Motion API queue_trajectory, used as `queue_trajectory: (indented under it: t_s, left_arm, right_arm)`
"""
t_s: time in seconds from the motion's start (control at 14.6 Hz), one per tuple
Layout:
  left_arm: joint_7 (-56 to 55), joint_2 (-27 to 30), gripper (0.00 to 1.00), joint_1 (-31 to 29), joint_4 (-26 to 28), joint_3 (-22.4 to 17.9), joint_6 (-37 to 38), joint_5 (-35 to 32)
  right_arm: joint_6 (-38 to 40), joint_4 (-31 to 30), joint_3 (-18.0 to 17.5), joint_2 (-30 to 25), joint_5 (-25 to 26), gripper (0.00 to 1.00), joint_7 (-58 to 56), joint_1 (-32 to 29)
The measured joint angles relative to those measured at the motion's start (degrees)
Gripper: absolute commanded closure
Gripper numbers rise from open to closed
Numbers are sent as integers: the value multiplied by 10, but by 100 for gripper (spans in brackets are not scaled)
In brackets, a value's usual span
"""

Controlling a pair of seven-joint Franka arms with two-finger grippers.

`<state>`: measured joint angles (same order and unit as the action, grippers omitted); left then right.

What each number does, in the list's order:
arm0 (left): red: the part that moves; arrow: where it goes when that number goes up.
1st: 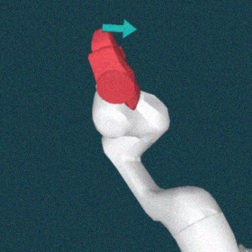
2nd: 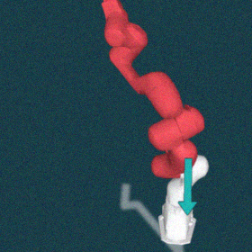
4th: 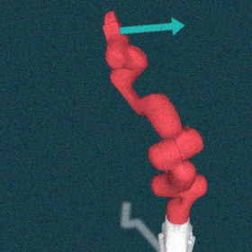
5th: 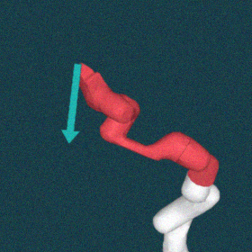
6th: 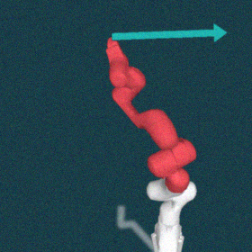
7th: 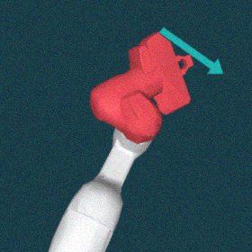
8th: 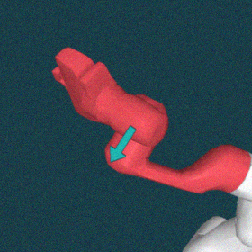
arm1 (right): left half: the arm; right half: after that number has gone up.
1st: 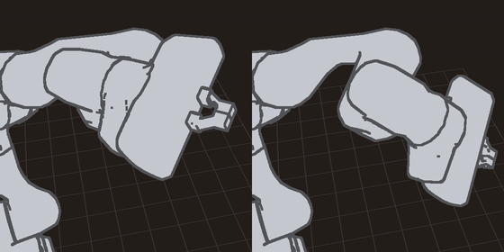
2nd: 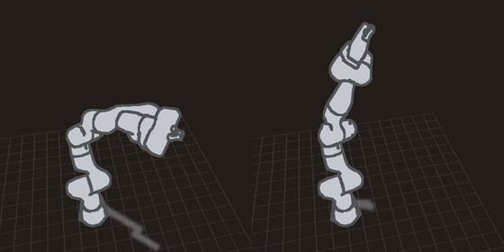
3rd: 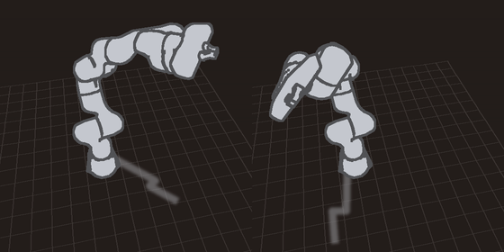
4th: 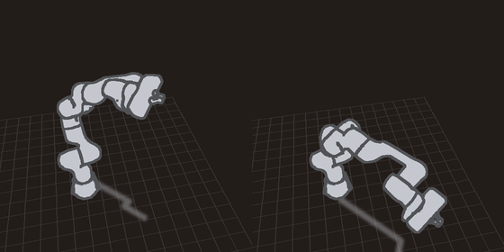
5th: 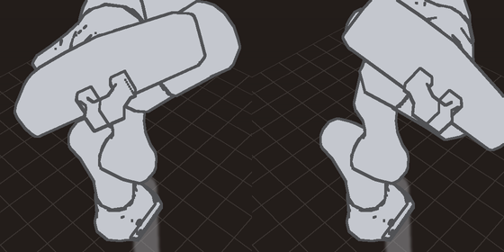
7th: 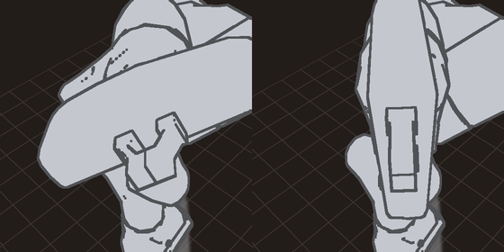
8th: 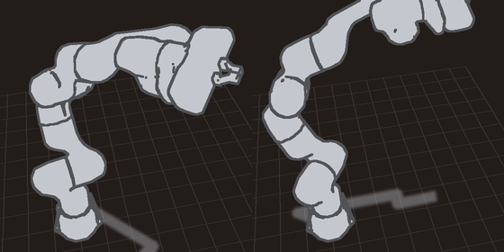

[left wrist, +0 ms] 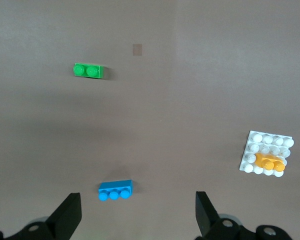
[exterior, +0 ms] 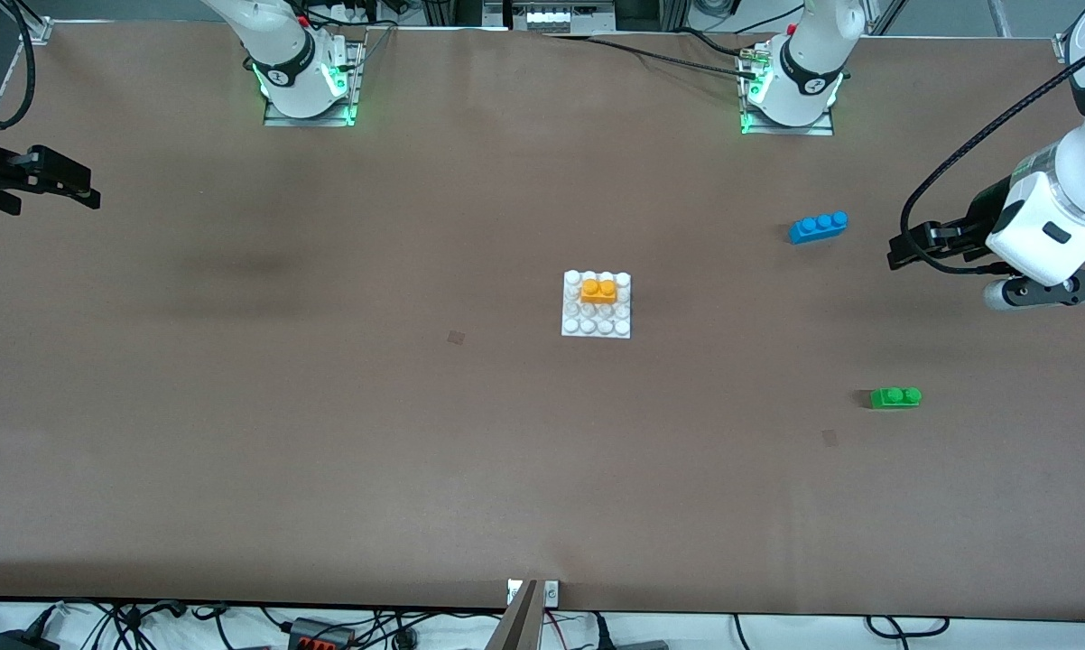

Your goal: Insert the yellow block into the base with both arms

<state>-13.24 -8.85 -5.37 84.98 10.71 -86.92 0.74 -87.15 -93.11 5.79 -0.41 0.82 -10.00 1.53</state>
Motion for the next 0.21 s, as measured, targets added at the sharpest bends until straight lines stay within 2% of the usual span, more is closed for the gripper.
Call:
queue_trajectory:
  t_s: [0.21]
  left_arm:
    - [0,0,0,0,0,0,0,0]
  right_arm:
    - [-1,0,0,0,0,0,3,0]
